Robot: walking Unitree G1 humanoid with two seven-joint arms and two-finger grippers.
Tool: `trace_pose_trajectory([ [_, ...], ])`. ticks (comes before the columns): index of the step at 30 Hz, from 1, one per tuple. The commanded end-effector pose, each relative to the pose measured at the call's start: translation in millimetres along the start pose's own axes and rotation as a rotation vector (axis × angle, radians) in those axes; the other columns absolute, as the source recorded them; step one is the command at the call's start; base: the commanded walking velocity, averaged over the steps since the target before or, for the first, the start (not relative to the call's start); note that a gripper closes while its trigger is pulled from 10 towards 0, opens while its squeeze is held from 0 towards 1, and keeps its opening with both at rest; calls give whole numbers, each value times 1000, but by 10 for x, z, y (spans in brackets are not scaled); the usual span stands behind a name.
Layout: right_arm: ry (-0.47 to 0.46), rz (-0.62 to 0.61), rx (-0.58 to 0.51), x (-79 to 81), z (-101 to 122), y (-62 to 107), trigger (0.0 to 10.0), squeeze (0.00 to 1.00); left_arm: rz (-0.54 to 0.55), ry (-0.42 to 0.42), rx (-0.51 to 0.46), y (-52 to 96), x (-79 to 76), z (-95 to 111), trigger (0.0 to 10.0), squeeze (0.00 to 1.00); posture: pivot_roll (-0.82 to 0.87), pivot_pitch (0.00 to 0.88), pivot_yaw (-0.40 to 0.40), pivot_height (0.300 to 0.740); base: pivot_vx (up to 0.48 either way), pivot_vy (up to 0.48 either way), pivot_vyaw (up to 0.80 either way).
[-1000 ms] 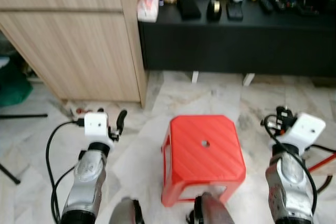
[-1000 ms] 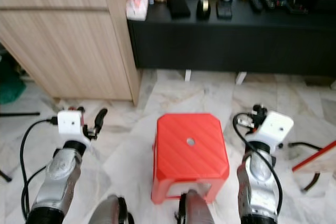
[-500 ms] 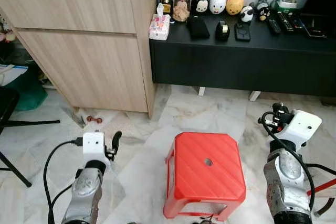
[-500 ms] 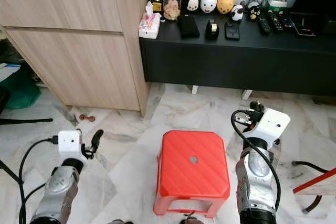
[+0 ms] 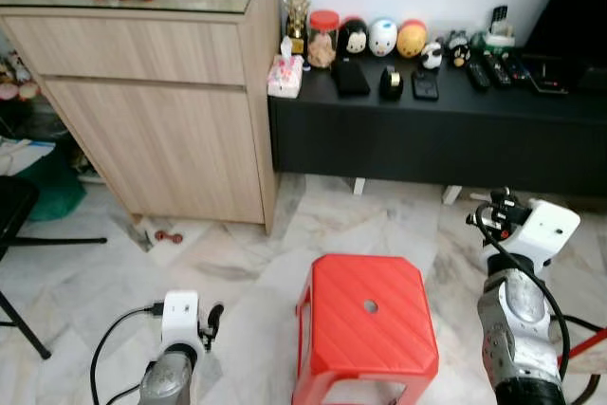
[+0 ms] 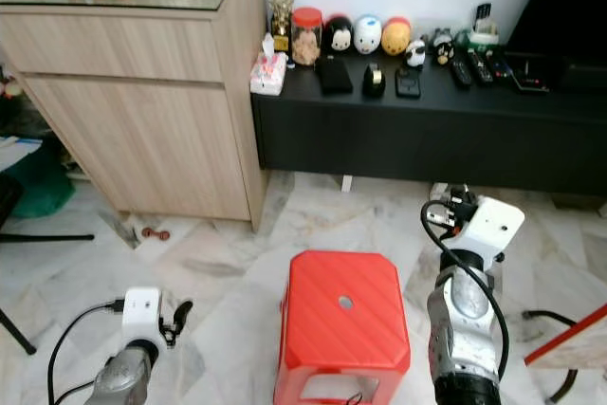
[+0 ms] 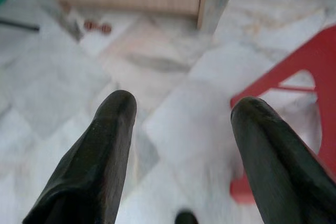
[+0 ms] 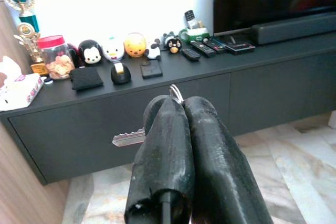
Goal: Hang keys on a hook
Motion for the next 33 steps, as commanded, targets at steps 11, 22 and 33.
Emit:
trace_pose_trajectory([
  [11,-7,-4,27,-38,-81,9,10000,0,-33,-16,133,133,-121,-381,10000,0,-70,0,-36,740,0,0,0],
  [22,1,2,37,-41,-84,-28,10000,0,-66,-41,145,185,-267,-443,10000,0,-65,10,-44,740,-264,0,0],
  [33,-3,-3,52,-48,-142,8,10000,0,-50,-34,128,180,-283,-408,10000,0,-56,40,-37,740,-329,0,0],
])
Point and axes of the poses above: a point about 5 cm out from each wrist's last joint towards the gripper, its own y axis pointing back from the gripper into the wrist, its own z axis along the axis of the wrist's last joint, x = y × z, the point moved 4 cm from there along -y, pointing out of the wrist towards the gripper, and after that the axes turned 13 degrees about -y, right-handed, at the moved point
